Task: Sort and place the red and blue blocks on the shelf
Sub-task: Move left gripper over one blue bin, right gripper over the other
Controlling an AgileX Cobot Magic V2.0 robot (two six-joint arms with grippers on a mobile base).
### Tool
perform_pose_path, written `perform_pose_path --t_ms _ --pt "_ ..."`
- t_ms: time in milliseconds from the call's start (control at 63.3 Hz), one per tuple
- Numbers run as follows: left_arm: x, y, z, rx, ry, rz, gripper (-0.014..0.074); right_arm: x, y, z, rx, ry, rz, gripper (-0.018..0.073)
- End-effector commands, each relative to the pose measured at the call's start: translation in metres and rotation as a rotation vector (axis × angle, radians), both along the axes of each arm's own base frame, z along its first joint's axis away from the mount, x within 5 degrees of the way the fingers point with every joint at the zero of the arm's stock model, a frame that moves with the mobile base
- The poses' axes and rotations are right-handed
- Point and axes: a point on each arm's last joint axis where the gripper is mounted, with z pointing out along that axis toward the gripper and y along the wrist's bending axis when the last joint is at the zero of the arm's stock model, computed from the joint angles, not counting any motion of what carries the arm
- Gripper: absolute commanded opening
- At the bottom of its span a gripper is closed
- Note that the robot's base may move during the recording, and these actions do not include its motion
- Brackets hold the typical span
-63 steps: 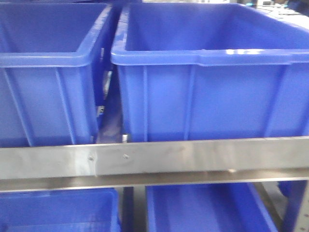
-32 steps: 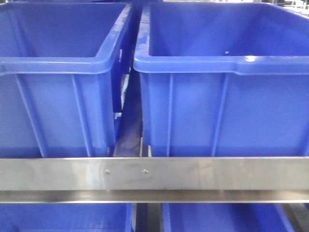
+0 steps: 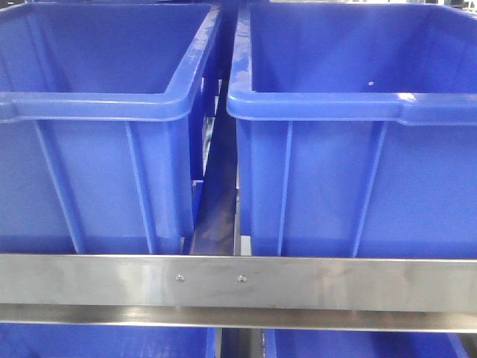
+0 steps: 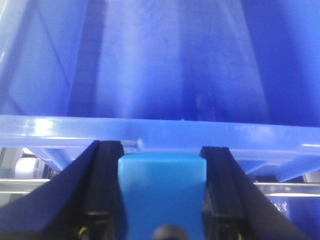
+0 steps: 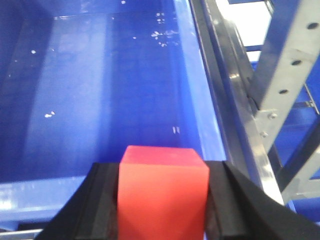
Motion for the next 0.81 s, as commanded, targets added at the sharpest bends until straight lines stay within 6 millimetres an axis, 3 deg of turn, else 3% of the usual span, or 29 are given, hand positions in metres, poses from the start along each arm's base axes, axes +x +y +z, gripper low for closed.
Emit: perform_pose_path --t_ms 0,789 --pt "0.0026 -0.0016 0.0160 -0.028 -0.100 -0.011 0.0125 0.0020 -0.0001 0.0153 -0.018 -0.103 0.003 0.0050" --pt "0.0026 -0.0016 0.0160 -0.028 -0.100 -0.011 0.0125 0.0020 -0.0001 0.0153 -0.018 -0.103 0.003 0.0050"
